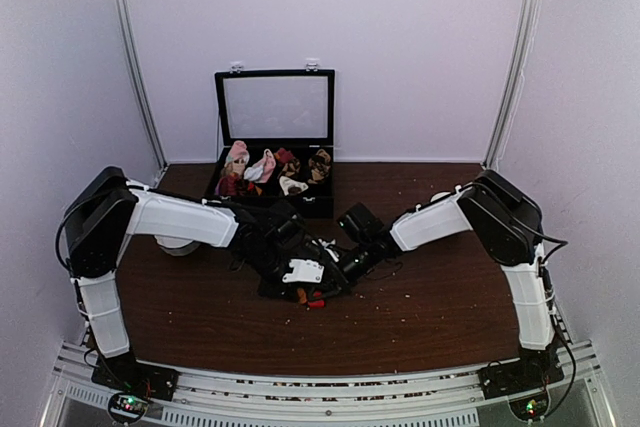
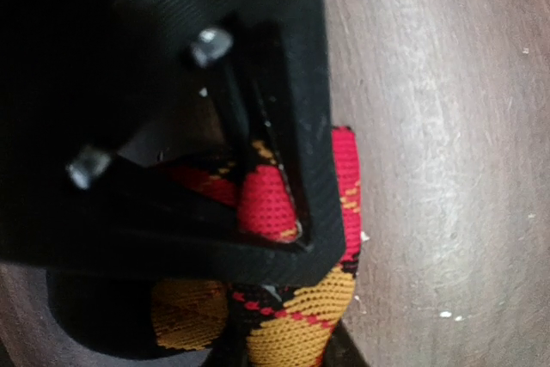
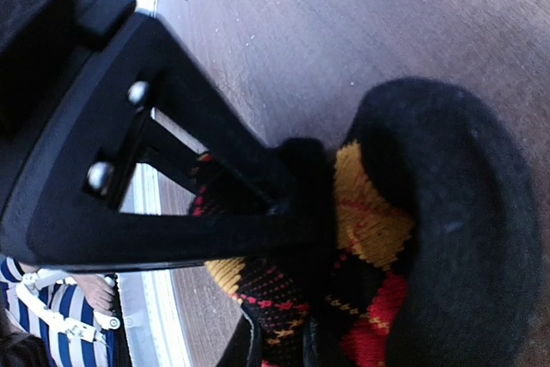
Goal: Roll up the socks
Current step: Roll the sock at the center of the board.
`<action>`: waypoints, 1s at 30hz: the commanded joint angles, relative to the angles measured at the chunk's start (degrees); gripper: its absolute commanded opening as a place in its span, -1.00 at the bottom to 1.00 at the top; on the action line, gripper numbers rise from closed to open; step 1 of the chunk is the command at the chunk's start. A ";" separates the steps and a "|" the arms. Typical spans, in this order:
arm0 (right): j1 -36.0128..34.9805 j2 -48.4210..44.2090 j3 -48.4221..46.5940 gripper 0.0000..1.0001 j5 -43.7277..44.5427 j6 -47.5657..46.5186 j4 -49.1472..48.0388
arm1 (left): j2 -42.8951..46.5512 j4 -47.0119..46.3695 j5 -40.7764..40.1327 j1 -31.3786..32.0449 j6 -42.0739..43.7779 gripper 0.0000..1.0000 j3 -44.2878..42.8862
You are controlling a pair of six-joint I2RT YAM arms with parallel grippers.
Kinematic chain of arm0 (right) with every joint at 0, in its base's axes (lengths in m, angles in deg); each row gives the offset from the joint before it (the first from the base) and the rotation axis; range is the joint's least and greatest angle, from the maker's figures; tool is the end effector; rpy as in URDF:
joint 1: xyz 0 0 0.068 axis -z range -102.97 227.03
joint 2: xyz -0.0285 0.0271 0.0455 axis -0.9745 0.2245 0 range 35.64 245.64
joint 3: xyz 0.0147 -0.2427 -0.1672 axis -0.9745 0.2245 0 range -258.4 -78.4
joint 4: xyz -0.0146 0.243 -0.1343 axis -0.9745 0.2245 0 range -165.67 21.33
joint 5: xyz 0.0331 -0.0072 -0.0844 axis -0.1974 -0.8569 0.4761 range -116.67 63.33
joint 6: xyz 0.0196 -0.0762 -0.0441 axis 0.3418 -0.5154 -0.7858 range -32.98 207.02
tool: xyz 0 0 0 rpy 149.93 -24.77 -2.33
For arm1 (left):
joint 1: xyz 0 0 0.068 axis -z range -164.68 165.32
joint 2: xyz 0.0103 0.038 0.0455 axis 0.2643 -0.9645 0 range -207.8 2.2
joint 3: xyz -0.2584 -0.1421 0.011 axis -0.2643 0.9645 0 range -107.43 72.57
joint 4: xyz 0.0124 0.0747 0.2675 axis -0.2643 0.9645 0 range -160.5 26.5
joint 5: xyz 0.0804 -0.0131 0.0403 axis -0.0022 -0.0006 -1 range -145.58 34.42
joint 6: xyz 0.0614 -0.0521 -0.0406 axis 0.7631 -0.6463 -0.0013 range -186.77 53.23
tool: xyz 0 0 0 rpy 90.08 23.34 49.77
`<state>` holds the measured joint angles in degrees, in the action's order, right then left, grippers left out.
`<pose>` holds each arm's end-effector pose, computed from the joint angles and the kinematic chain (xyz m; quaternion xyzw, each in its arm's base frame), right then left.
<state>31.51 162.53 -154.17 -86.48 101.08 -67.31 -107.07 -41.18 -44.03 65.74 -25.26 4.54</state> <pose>0.2741 0.3785 0.0775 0.3530 -0.7694 -0.5307 0.0410 0.2441 -0.3205 0.1122 0.7168 0.6695 -0.1120 0.1598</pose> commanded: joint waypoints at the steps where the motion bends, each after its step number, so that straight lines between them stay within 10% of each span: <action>1: -0.74 4.72 5.00 -0.74 13.51 2.46 9.89 | -3.67 0.20 0.16 -0.05 -0.82 -0.74 -3.32; 7: -0.79 -0.12 10.63 -0.38 16.05 5.33 -0.78 | -7.33 6.47 6.86 -1.68 -3.08 -1.00 -5.65; 30: -0.75 -22.75 30.31 -0.03 35.92 3.27 -6.68 | -27.28 27.60 17.96 -8.74 -11.95 -1.00 -25.80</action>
<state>33.00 141.72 -129.84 -58.61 111.36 -81.73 -126.35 -20.02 -18.92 61.56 -25.06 -20.86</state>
